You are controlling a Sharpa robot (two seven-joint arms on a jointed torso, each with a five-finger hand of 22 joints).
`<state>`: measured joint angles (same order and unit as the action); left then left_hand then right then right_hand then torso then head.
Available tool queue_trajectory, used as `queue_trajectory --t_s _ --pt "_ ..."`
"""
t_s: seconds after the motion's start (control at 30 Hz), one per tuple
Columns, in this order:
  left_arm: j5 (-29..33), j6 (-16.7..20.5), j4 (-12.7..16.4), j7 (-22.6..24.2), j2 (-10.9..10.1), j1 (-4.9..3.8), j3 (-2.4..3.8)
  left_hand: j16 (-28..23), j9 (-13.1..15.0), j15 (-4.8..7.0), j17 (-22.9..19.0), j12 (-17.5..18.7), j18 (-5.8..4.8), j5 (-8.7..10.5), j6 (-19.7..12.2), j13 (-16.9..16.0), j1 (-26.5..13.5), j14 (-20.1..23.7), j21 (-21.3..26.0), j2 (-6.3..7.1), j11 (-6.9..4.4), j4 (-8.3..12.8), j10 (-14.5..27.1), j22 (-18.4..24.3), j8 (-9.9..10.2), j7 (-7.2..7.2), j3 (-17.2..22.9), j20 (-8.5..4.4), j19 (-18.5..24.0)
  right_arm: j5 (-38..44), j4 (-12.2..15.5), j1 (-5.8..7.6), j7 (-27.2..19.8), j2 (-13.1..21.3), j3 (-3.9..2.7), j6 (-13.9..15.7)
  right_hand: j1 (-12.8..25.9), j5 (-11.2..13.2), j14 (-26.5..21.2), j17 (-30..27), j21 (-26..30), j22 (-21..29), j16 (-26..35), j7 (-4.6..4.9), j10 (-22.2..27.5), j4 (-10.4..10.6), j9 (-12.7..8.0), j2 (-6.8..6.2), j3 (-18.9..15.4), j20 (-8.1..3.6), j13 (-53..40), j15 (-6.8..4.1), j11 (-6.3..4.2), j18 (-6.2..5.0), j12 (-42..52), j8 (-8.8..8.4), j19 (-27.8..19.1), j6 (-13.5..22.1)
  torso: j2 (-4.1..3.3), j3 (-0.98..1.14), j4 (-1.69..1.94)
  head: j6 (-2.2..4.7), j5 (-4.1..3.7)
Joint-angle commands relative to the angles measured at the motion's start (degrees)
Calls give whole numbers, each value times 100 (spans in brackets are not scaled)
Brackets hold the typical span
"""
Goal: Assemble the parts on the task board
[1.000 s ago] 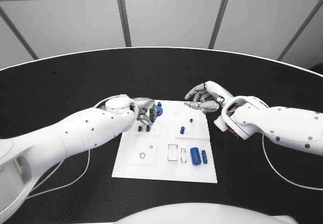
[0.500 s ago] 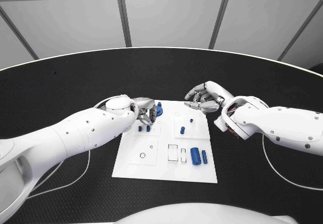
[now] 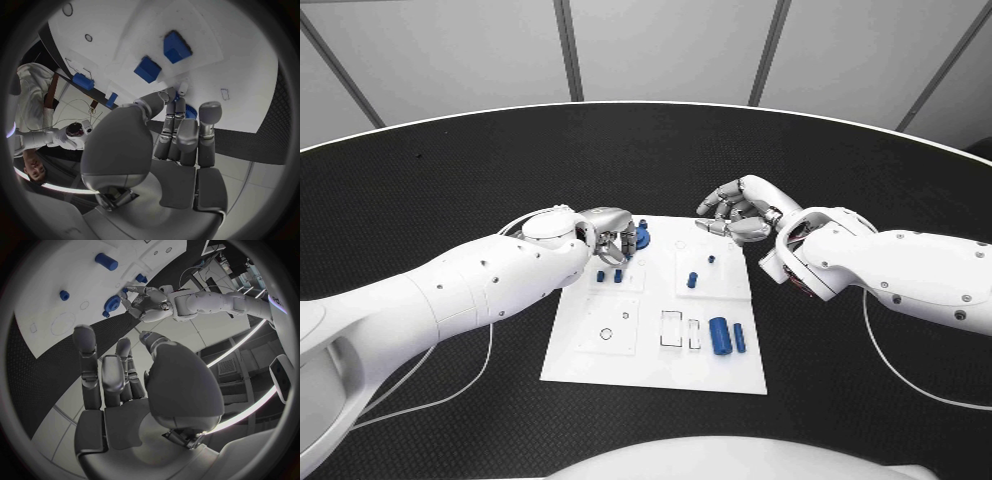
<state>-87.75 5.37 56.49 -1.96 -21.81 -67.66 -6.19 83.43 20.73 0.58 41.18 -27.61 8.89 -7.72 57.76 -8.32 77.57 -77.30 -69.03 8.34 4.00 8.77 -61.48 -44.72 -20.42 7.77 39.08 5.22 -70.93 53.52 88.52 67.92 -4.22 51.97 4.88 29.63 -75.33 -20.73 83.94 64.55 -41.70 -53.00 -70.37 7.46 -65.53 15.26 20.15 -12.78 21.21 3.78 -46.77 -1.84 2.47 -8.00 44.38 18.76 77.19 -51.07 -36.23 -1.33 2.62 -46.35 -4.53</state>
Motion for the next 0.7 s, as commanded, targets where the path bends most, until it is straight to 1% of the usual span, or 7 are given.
queue_trajectory --t_s 0.03,0.4,0.7 --pt "81 35 42 12 -46 0 1 -36 -7 -5 1 18 -51 -38 41 -13 -19 -47 -37 54 -18 14 -58 -14 35 0 43 4 -49 0 -5 0 -2 -1 0 -1 9 -26 21 8 1 -6 26 1 -33 3 4 -39 33 0 -9 -17 -7 -68 37 39 22 -30 7 -3 1 -9 6" --pt "383 116 308 31 -281 -2 3 -42 -5 -8 -10 63 -51 -32 59 -8 -44 -55 -45 77 -15 19 -96 -21 50 5 54 -1 -56 0 -23 0 -8 -3 0 -7 9 -26 21 8 1 -6 26 1 -33 3 4 -39 33 0 -9 -17 -7 -68 37 39 22 -30 9 -3 7 -13 16" --pt "713 343 577 144 -526 -3 7 -38 -2 -11 33 94 -50 -27 71 -5 -71 -74 -53 95 -15 15 -119 -36 60 8 48 -11 -65 0 -33 -1 -14 2 0 -11 9 -26 21 8 1 -6 26 1 -33 3 4 -39 33 0 -9 -17 -7 -68 37 39 22 -30 10 -1 2 0 31"
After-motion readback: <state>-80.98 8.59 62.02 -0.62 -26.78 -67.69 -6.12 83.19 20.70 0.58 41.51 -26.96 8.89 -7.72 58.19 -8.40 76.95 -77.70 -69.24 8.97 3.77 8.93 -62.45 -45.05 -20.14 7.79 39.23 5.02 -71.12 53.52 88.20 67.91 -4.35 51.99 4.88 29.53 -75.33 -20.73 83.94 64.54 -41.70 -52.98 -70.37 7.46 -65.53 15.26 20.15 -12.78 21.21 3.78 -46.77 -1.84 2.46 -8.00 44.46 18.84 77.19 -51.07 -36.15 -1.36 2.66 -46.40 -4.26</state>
